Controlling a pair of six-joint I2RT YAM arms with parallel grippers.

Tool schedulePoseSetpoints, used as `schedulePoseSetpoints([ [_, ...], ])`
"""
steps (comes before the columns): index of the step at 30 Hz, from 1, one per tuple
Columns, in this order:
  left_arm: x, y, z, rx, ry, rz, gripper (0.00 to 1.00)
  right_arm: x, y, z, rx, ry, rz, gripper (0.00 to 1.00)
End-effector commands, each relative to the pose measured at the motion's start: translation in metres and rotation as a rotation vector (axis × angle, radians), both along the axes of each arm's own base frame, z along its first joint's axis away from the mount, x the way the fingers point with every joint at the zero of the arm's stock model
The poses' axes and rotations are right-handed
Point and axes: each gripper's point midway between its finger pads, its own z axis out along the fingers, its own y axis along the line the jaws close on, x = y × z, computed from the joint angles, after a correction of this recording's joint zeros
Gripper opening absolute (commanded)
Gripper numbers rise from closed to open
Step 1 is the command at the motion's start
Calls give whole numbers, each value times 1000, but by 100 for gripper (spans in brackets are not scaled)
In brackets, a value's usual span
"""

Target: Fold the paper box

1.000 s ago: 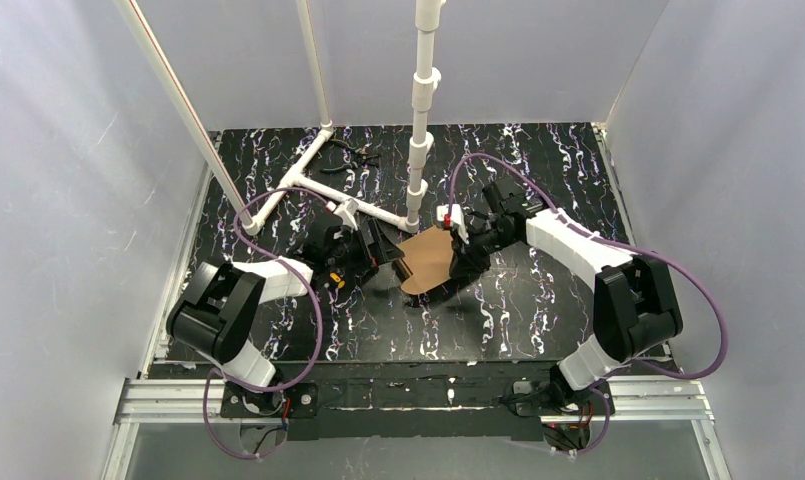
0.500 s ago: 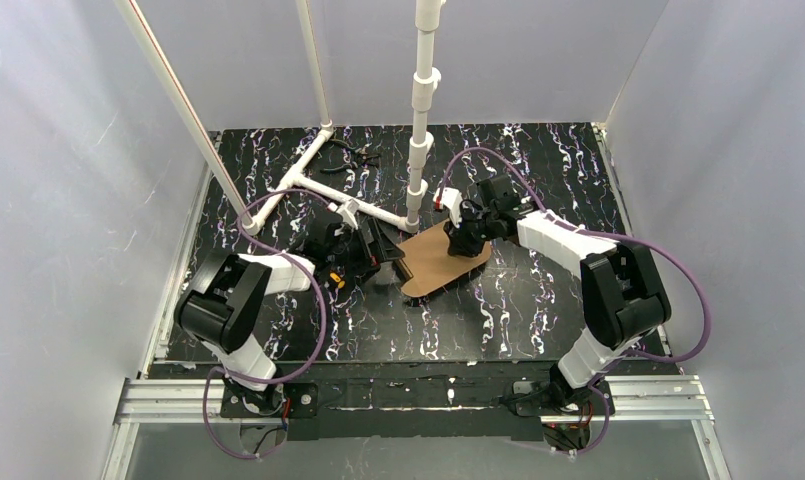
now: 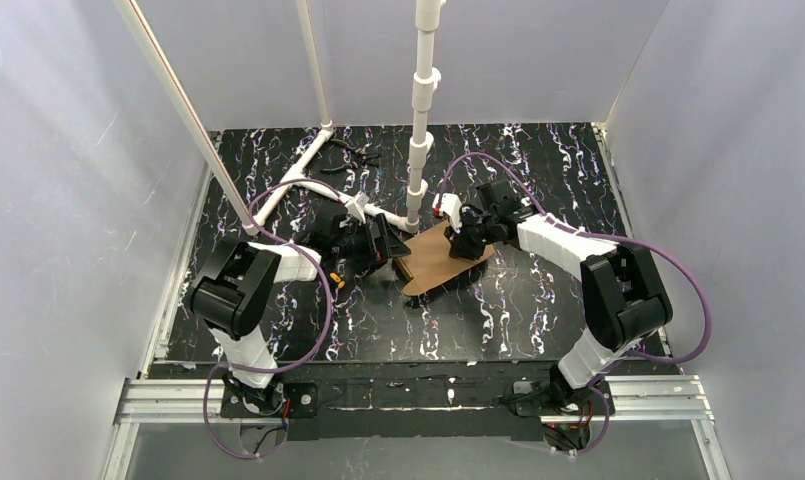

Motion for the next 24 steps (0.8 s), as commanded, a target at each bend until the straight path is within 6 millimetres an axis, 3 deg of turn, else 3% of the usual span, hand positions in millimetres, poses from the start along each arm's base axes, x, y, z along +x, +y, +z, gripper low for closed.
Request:
schedulePoseSetpoints([
  [1, -4, 0, -12, 21, 29, -33, 98, -16, -27, -26, -95, 86, -33, 23],
  [13, -9, -9, -11, -11, 55, -67, 98, -29, -33, -25, -34, 110, -6, 23],
  [24, -17, -34, -9, -67, 47, -139, 98, -32, -34, -20, 13, 104, -1, 23],
])
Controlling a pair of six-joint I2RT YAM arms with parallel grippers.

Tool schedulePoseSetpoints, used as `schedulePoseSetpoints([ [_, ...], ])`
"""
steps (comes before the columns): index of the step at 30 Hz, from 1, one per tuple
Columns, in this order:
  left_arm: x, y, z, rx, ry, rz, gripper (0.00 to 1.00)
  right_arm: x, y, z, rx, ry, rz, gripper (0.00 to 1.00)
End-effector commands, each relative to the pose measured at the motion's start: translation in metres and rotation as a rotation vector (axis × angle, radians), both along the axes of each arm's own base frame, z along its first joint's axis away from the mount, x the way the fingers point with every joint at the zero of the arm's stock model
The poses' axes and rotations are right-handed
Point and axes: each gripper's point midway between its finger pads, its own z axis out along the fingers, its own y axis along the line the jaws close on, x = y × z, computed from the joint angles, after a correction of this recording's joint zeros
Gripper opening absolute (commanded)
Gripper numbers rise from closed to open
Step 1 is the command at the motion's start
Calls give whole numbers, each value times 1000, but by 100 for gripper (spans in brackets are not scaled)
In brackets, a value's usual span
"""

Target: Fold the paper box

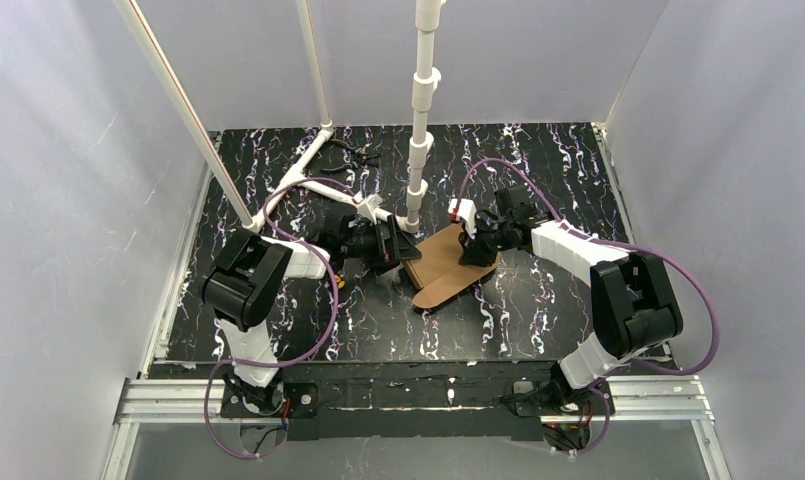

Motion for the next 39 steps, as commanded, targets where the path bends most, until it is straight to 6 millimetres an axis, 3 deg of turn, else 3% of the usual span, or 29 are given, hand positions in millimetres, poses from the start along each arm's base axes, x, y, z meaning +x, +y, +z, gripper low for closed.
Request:
schedulePoseSetpoints([
  [1, -11, -10, -8, -14, 46, -32, 98, -15, -13, -18, -50, 66, -11, 23],
  [7, -10, -17, 0, -58, 38, -13, 90, -15, -11, -17, -41, 72, -12, 24],
  [12, -22, -28, 1, -85, 11, -52, 84, -15, -8, -17, -28, 84, -10, 24],
  [21, -27, -37, 4, -139, -48, -119, 54, -15, -5, -13, -9, 93, -7, 24],
  [26, -27, -35, 7, -128, -92, -119, 27, -19, 0, -2, 23, 95, 24, 27],
  [28, -27, -33, 13, -126, -121, -114, 20, -24, 3, 12, 57, 94, 55, 31],
  [35, -31, -21, 50, -95, -240, -105, 15, -50, 6, 89, 237, 93, 198, 52],
  [37, -36, -15, 61, -62, -280, -121, 16, -55, -1, 113, 284, 71, 200, 59],
  [39, -43, -6, 70, -13, -319, -139, 16, -47, -16, 131, 315, 19, 149, 65],
])
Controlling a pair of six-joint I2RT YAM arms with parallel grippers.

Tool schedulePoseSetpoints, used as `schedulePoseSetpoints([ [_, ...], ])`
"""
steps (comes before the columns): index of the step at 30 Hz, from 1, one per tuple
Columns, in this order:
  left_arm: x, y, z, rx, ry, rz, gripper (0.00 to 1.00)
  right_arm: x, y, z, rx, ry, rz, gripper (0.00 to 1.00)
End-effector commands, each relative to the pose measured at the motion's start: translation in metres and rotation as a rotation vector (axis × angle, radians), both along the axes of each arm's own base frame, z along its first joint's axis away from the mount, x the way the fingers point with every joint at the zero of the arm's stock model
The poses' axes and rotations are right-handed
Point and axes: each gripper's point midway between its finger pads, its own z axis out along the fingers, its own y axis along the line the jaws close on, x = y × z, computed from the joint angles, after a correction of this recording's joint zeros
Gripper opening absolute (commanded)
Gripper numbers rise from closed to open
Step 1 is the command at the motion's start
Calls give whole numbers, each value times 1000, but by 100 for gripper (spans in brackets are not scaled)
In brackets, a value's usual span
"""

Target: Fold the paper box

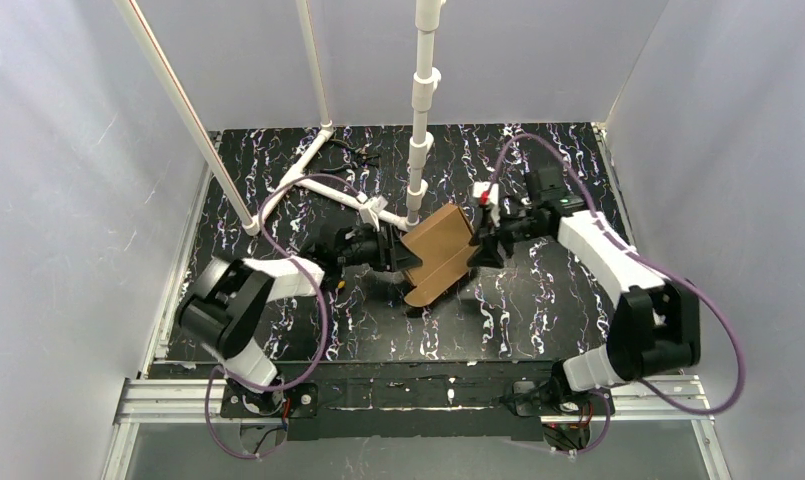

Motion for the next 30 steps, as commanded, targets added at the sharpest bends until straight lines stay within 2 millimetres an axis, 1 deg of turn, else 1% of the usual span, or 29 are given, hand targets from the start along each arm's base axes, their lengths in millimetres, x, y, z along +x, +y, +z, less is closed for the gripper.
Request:
schedulePoseSetpoints([
  [1, -12, 17, 37, 94, -168, -38, 16, -5, -22, 67, 161, -74, -34, 68],
  [2, -15, 23, 41, 131, -186, -45, 16, -1, -32, 76, 185, -75, -77, 70],
  [3, -19, 29, 49, 166, -213, -48, 15, 1, -42, 83, 213, -77, -112, 70],
  [4, -22, 34, 51, 217, -228, -49, 14, 5, -53, 90, 237, -79, -154, 70],
  [5, -30, 45, 45, 308, -208, -56, 14, 11, -65, 94, 253, -81, -203, 70],
  [7, -36, 62, 50, 478, -237, -51, 10, 22, -84, 98, 284, -75, -299, 70],
  [8, -33, 68, 64, 541, -273, -37, 8, 27, -92, 96, 296, -51, -351, 70],
  [10, -35, 79, 79, 652, -300, -22, 5, 34, -100, 92, 302, -38, -404, 70],
  [13, -36, 95, 94, 844, -382, -6, 3, 38, -104, 87, 298, -33, -431, 70],
  [16, -35, 98, 104, 1003, -499, 17, 0, 41, -107, 84, 295, -24, -455, 70],
  [19, -25, 102, 113, 1250, -661, 85, 0, 43, -109, 78, 289, -8, -472, 70],
  [20, -21, 102, 115, 1332, -708, 121, 0, 43, -110, 76, 289, -3, -474, 70],
  [22, -17, 96, 119, 1456, -795, 180, 0, 43, -111, 75, 289, 1, -478, 70],
  [24, -14, 84, 121, 1544, -875, 235, 0, 44, -112, 74, 287, 0, -482, 70],
  [27, -16, 59, 108, 1603, -948, 246, 0, 45, -113, 70, 282, 8, -489, 70],
  [28, -15, 51, 98, 1625, -969, 254, 0, 46, -113, 70, 281, 11, -490, 70],
  [30, -18, 37, 85, 1642, -998, 258, 0, 46, -113, 67, 280, 22, -493, 70],
])
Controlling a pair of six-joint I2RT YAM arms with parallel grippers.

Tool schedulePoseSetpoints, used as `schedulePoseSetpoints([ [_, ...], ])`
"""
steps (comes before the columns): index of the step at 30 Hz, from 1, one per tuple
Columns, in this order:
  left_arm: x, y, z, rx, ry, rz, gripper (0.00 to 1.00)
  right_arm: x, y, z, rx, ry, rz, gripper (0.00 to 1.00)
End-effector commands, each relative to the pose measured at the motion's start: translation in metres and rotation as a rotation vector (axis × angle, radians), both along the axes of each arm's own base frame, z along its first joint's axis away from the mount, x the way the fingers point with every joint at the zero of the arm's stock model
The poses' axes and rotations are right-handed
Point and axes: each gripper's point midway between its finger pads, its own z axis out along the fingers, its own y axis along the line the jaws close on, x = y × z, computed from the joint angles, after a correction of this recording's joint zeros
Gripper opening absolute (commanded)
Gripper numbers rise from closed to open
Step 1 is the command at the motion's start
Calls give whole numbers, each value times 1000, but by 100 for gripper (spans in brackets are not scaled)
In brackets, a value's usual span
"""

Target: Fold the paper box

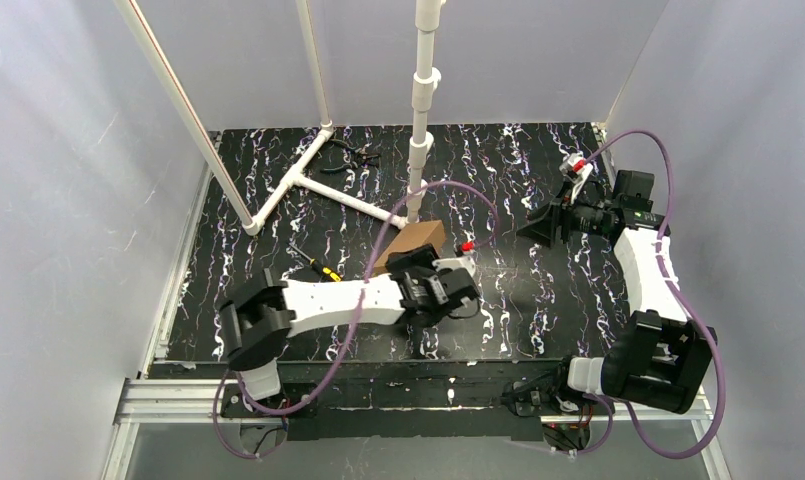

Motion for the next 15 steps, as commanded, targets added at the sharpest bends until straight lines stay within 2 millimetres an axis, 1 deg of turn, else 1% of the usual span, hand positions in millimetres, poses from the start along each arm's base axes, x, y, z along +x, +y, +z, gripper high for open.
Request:
schedulePoseSetpoints([
  [1, 9, -16, 24, 51, -266, 76, 0, 3, -3, -5, 8, 16, -10, 70],
  [6, -4, -51, 1, 30, -298, 50, 0, 4, -4, -9, 3, 24, -9, 70],
  [10, -17, -72, -22, 22, -312, 30, 0, 4, -4, -11, 0, 31, -10, 70],
  [13, -30, -83, -47, 7, -268, 10, 8, 4, -4, -12, 0, 33, -10, 70],
  [15, -37, -83, -62, 3, -226, 24, 9, 4, -4, -13, -1, 36, -9, 71],
])
